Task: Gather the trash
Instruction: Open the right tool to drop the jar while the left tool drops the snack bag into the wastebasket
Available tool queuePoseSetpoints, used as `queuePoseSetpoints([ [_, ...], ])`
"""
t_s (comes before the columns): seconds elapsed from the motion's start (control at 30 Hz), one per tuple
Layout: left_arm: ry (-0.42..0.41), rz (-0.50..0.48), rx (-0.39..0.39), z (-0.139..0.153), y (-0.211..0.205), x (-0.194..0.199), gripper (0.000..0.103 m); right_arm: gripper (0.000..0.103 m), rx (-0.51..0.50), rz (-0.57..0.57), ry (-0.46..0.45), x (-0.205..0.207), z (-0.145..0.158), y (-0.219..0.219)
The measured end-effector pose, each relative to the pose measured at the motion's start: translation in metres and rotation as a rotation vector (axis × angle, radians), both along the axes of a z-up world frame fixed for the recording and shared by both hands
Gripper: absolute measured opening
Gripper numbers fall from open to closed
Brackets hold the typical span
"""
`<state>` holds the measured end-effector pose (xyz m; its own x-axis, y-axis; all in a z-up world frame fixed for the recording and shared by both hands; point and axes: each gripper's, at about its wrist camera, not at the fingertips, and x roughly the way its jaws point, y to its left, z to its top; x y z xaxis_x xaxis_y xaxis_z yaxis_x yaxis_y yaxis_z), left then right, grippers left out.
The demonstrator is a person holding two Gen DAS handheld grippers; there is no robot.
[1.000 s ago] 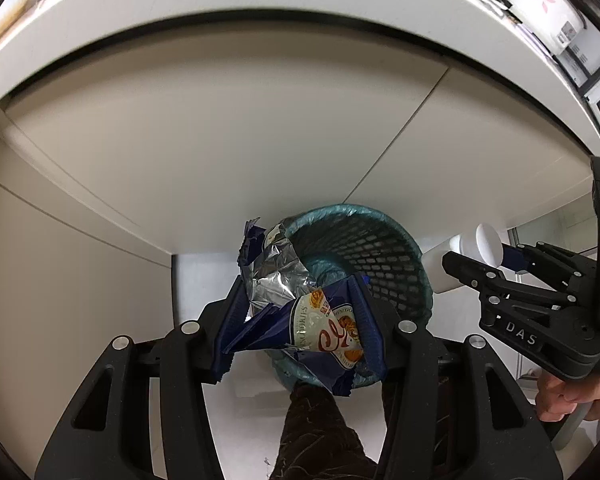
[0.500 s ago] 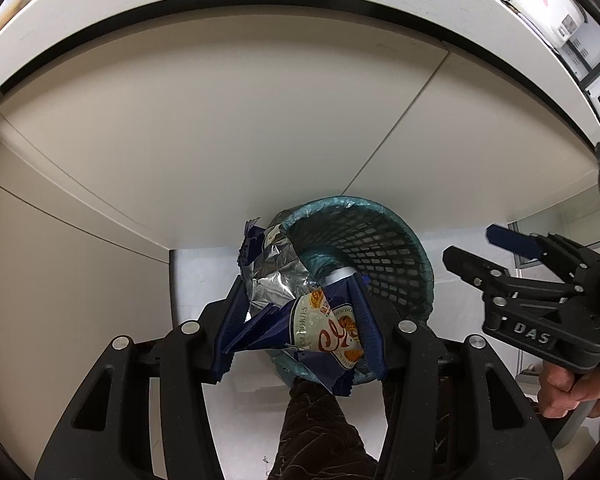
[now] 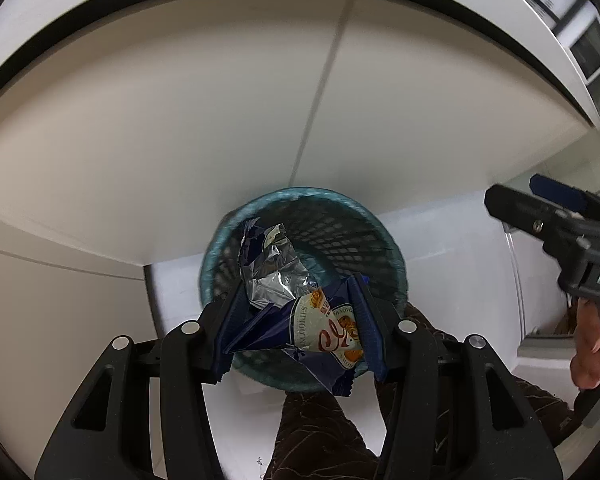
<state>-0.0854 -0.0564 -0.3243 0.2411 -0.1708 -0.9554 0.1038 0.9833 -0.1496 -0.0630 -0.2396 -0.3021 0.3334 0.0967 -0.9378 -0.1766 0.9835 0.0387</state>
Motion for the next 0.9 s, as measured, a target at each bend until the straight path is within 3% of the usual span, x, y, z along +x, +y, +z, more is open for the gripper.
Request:
queuePoseSetpoints([
  [0.77,0.008,-0.087,-0.009,-0.012,-0.030,0.004,0.053,0.095,-0.024,-0.059,-0.020,0.002,0.020,-0.028],
  [0.9,-0.008,-0.070,-0.018,-0.008,-0.024,0.002,0.065,0.095,-0.012,-0.065,-0.033,0.002,0.025,-0.028],
])
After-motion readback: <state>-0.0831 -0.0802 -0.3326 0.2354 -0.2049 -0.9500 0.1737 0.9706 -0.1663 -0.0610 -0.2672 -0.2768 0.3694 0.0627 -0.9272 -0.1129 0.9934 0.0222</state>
